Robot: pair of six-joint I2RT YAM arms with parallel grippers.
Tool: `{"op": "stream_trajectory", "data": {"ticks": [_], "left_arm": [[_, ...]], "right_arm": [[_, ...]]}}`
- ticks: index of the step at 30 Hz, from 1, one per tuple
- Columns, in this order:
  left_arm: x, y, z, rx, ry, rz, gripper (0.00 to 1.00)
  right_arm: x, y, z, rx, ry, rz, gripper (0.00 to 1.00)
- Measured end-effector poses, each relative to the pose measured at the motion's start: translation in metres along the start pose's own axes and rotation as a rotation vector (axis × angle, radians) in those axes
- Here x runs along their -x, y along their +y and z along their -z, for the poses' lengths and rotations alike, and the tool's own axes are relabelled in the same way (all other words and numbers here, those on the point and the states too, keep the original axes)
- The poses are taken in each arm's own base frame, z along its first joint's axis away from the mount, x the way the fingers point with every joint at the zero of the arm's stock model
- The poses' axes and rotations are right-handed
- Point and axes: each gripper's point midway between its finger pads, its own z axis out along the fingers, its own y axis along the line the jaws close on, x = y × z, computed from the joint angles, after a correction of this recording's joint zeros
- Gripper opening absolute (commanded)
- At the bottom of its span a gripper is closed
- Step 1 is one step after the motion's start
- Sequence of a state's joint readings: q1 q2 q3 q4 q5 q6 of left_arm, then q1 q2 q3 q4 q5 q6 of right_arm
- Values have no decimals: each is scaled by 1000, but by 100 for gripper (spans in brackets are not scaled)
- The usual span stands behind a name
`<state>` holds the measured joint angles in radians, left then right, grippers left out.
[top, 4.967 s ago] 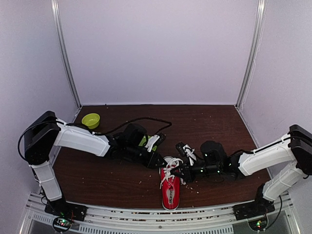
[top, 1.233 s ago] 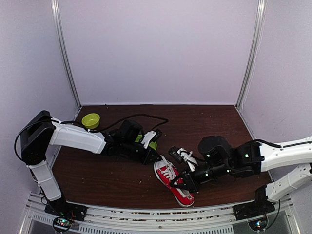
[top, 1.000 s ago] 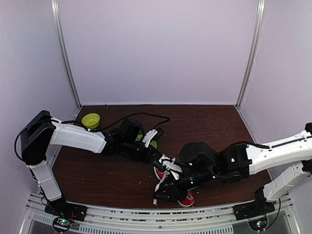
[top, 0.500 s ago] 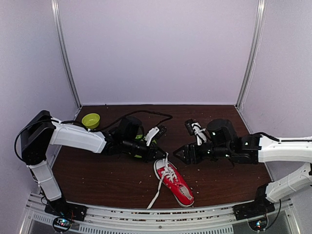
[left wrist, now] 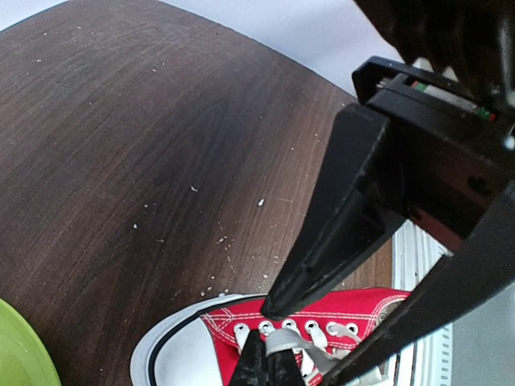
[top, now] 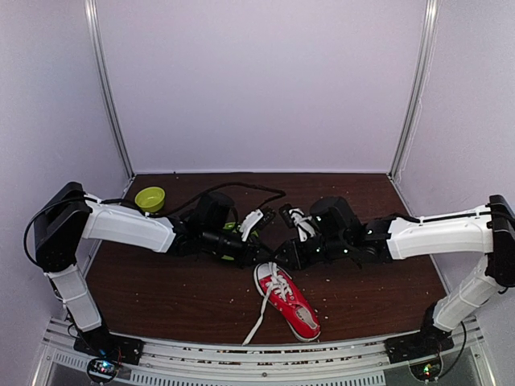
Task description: Tie the shoes
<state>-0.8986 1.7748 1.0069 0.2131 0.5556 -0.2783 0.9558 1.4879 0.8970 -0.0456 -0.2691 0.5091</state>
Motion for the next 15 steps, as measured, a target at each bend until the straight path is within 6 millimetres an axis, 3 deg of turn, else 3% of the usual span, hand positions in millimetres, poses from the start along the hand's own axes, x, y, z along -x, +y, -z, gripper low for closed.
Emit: {"op": "stream_trajectory", "data": {"ticks": [4,8,11,13,15], "left_arm": [[1,0,0,-1,-4,-2,0],[0,2,0,12,-1,1,2],[2,3,0,19,-7,5,39],[0,8,0,49,-3,13,52],[-1,17,3,83,-6,27,59]], "right_arm": [[-4,-4,-6,-18,20,-7,15],[-5,-7,-7,-33,27,-17,0],[-7,-10,-7,-49,31,-29,0],[-9,-10,-7,-52,36,-33,0],[-9,-10,-7,-53,37,-40,0]]}}
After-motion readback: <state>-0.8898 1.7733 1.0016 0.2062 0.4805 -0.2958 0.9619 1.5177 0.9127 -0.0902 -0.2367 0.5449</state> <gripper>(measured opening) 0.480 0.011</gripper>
